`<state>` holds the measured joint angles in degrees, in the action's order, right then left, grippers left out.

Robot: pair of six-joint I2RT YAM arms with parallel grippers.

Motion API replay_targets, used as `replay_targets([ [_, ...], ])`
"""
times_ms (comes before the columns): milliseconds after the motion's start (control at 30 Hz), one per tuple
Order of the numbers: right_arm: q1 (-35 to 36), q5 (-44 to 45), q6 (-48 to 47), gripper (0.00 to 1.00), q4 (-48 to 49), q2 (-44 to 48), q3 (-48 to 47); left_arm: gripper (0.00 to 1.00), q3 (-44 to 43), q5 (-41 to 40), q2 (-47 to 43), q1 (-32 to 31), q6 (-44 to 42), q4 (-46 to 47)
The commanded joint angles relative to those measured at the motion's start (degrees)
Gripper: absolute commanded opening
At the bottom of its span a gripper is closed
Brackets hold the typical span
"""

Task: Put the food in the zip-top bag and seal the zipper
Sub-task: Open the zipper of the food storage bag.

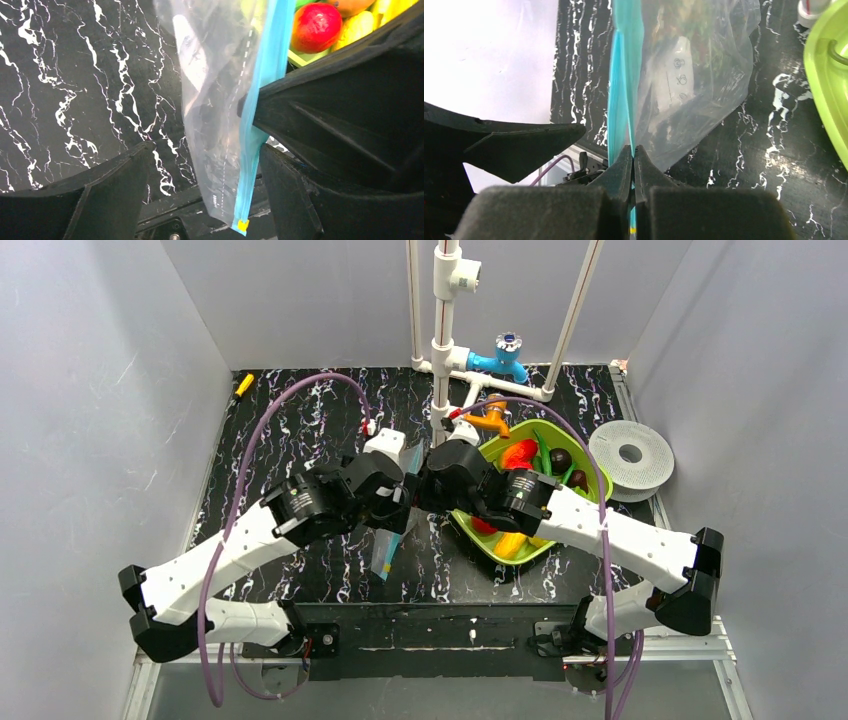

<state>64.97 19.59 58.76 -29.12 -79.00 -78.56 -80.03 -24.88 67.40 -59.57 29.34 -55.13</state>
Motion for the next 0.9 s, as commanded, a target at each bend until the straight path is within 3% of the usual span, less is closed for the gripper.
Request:
replay_targets([
  [0,0.77,2.95,3.2,0.01,-2.57,0.17,-1.94,0.76,2.49,-6.39,0.34,-0.97,-1.39,1.68],
  [267,0.77,2.03,2.87,0.01,-4.3,-0.26,-2.98,0.63,2.58,-16.28,2.42,-1.07,1.15,-1.09],
  [500,0.78,3.08,3.71,0.01,-4.91,1.52,-1.39,0.49,0.83,-15.25,2.74,-1.07,1.23,-2.5],
  [867,0.78,0.93,2.46,0.01,-2.73,0.88,-0.91,0.56,-0.5,-9.21,1.68,-1.07,1.12,-1.9],
])
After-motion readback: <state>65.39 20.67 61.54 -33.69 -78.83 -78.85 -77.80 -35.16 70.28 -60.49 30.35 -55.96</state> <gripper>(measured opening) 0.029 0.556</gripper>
